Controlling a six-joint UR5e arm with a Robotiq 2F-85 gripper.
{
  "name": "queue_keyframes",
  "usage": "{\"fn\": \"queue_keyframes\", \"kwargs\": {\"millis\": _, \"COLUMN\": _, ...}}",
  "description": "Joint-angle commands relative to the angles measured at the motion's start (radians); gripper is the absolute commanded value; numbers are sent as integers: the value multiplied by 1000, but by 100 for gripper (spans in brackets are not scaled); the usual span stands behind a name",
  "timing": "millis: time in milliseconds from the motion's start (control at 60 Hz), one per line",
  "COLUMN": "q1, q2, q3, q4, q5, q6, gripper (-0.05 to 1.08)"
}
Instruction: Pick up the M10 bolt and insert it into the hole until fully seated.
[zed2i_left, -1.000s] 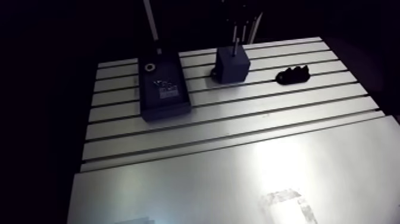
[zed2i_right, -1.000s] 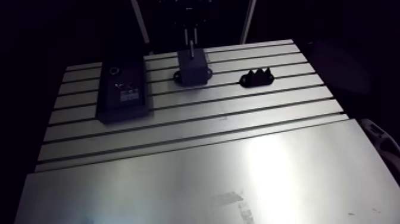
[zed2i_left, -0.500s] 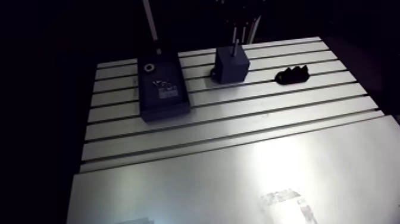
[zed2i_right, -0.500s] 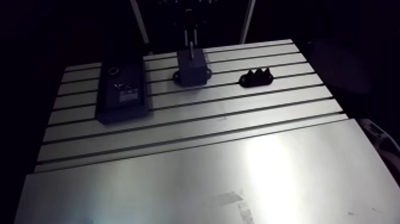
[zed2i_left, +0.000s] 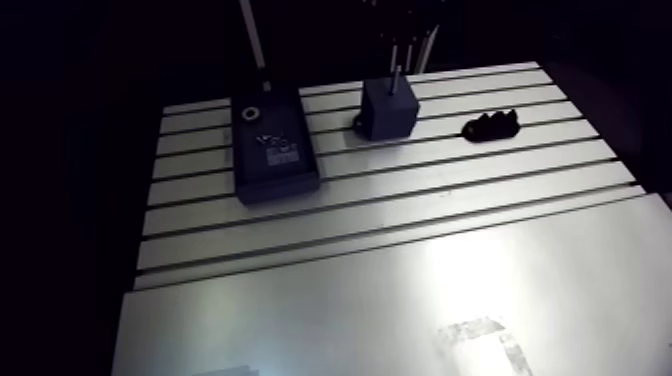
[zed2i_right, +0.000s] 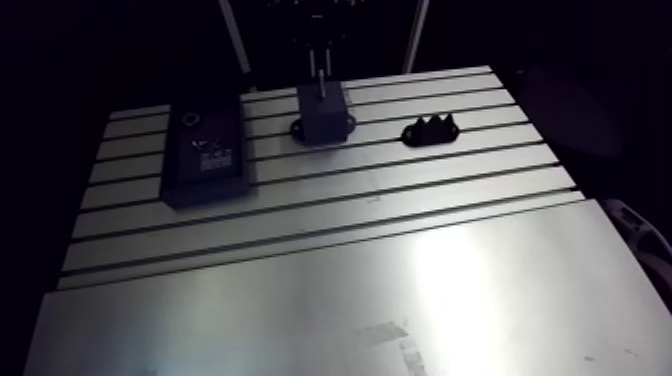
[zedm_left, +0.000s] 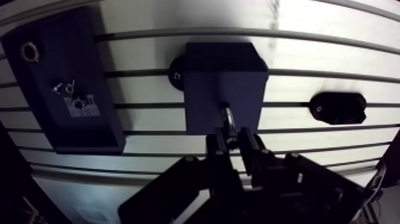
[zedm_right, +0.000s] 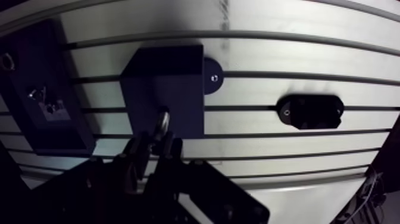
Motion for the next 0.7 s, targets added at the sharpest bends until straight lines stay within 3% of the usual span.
{"fn": "queue_keyframes", "kwargs": {"millis": 17, "q1": 0, "q2": 0, "q3": -1, "q4": 0, "q5": 1, "q6": 1, "gripper": 108}}
{"fn": "queue_keyframes", "kwargs": {"millis": 700, "q1": 0, "q2": 0, "q3": 1, "q4": -14, "q5": 1, "q6": -1, "gripper": 108}}
